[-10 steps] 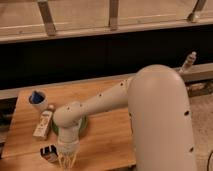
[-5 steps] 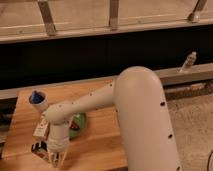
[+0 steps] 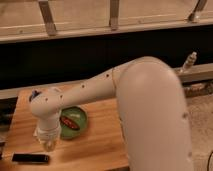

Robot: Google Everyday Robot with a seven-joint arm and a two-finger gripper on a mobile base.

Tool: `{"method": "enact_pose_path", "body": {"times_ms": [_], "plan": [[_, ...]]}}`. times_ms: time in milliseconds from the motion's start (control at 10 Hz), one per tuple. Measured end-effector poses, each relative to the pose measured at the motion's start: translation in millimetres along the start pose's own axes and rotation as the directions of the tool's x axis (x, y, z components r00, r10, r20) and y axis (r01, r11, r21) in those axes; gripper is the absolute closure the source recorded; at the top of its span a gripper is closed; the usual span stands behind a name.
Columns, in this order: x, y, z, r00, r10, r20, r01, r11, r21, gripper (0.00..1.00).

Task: Knock the eraser over

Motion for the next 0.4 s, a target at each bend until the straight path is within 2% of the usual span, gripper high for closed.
{"method": "enact_pose_path", "body": {"times_ms": [100,200,400], "plan": [[-5.1,-5.6,-12.0,0.998,0.008,0.067,-0.009,1.0,0.017,1.0],[-7.5,-7.1,-19.2,0.994,0.008,0.105,-0.011,1.0,0.025,1.0],[-8.1,-8.2,-20.9,0.993,0.009,0.115,-0.012,1.0,0.028,0.99]]}}
